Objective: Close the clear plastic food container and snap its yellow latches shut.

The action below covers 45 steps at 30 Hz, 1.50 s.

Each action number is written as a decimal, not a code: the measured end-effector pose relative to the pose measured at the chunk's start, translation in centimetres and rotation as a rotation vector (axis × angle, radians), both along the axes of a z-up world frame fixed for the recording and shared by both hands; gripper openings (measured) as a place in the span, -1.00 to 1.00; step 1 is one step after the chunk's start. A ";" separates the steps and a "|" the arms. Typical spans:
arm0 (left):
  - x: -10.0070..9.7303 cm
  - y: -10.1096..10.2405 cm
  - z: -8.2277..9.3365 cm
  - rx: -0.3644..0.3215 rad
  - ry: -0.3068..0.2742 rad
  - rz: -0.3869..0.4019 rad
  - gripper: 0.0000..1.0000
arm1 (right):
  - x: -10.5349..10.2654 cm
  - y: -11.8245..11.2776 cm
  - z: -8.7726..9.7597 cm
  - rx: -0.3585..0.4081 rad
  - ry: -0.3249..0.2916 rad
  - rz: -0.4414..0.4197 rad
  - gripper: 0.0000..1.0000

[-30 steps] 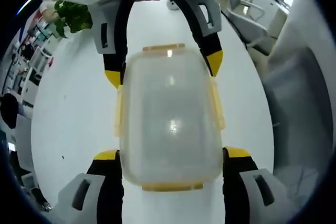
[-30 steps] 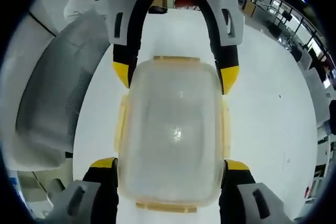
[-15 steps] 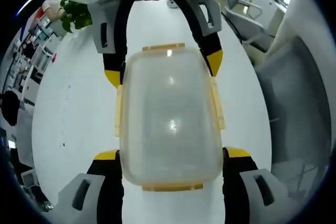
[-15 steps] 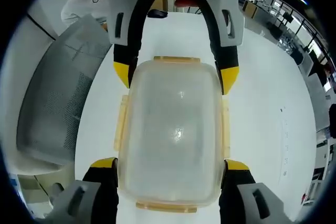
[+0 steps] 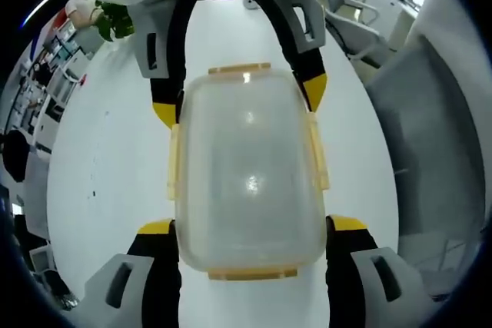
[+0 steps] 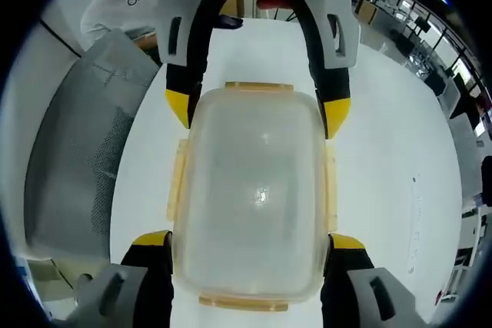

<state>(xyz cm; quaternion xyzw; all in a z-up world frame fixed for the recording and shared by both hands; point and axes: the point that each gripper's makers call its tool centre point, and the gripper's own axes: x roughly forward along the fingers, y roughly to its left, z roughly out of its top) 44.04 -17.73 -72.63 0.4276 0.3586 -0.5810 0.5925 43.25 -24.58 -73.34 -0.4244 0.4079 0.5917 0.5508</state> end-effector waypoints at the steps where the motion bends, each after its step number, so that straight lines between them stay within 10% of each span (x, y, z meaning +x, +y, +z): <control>1: 0.1 0.2 -0.1 0.001 -0.001 -0.001 0.50 | 0.1 0.2 0.0 -0.002 -0.001 0.000 0.57; 45: 2.5 1.7 -3.0 -0.004 0.042 -0.014 0.49 | 2.4 1.6 -2.9 -0.025 0.011 0.001 0.57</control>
